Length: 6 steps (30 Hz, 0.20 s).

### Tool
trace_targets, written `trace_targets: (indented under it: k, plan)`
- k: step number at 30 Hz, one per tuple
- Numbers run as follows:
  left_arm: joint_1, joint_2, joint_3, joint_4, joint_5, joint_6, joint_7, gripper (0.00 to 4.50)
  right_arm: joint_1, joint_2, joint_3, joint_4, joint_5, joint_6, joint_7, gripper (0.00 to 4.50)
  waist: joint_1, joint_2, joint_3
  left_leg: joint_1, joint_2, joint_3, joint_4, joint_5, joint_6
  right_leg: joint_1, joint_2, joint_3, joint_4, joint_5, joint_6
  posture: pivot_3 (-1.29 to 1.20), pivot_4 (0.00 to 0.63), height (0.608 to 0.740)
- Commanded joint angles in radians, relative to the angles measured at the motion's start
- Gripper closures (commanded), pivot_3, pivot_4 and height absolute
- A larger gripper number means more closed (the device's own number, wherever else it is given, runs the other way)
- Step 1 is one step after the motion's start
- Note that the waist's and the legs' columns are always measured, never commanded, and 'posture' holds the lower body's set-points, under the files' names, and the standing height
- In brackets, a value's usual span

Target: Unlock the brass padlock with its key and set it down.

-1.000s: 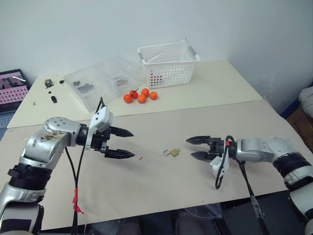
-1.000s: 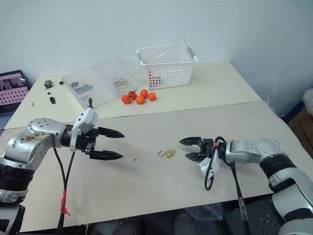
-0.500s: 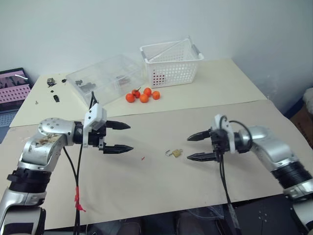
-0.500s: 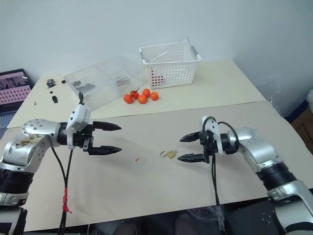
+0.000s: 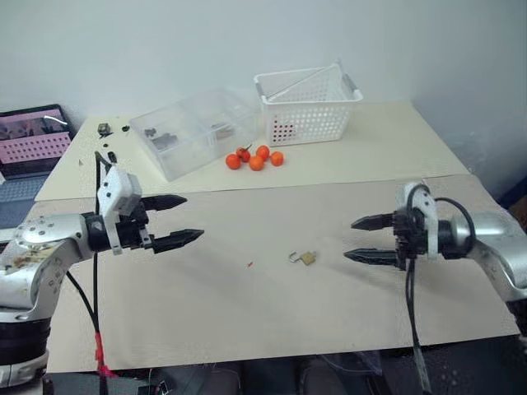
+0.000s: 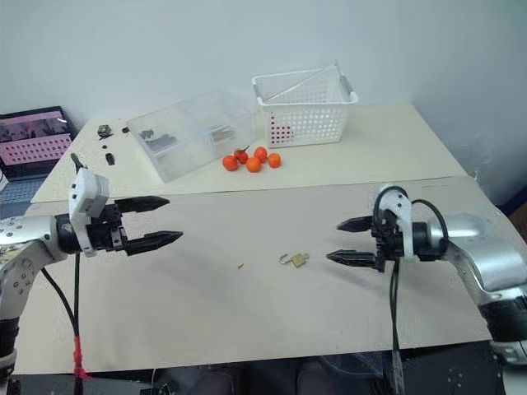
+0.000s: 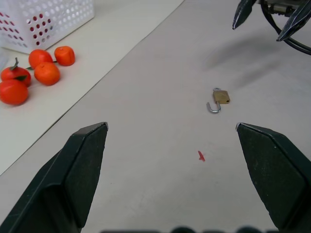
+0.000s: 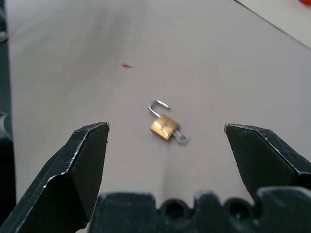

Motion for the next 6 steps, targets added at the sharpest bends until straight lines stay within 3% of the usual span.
trace_targets:
  k: [1,6]
  plan:
    - [-0.023,-0.022,-0.020,-0.006,0.014,-0.038,0.035,0.00,0.029,0.020,-0.097,-0.014,-0.005,-0.030,-0.032,0.01,0.000,0.000,0.000,0.000,0.000,0.000,0.000,0.000,0.000,0.000,0.001,0.000,0.000,0.000,0.000,0.00,0.150,0.740]
    - [-0.006,-0.060,-0.056,0.018,0.046,-0.092,0.050,0.00,0.058,0.038,-0.141,-0.002,-0.019,-0.036,-0.042,0.01,-0.010,0.000,0.000,0.002,0.002,0.002,-0.001,0.000,0.000,0.000,0.003,0.000,0.000,0.001,0.000,0.00,0.150,0.740]
